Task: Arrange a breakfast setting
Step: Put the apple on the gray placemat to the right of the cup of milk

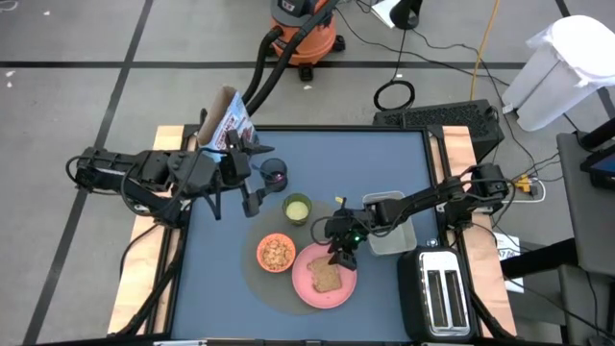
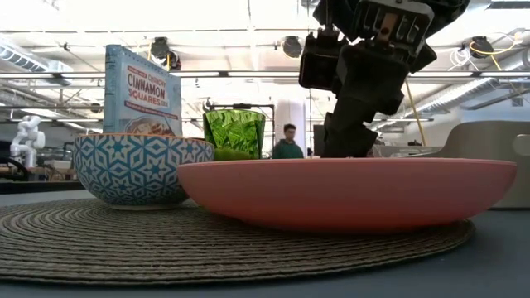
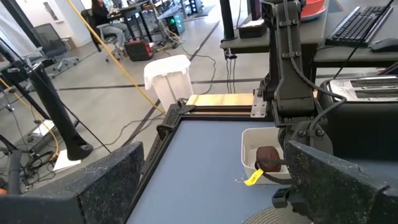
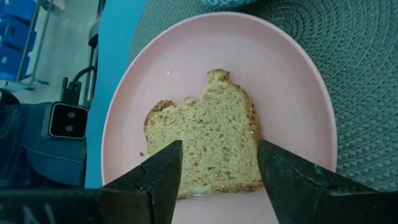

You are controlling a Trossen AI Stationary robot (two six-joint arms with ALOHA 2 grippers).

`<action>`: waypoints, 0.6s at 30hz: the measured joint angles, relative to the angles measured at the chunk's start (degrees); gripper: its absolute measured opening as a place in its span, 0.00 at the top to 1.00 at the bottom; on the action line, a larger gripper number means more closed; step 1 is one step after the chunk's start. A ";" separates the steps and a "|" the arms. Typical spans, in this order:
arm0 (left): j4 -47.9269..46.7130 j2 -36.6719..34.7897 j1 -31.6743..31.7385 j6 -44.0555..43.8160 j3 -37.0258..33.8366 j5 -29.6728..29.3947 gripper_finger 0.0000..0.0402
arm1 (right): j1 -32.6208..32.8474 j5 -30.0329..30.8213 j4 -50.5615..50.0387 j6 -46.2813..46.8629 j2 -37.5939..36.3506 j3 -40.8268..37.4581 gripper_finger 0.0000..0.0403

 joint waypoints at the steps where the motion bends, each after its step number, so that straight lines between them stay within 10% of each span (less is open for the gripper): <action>1: -0.04 0.00 0.02 0.00 0.00 0.00 0.02 | 0.00 0.01 0.00 0.02 0.00 0.00 0.50; 18: -0.90 0.00 0.02 -0.91 0.00 -0.02 0.02 | 0.00 -0.20 2.64 0.26 0.00 0.00 0.30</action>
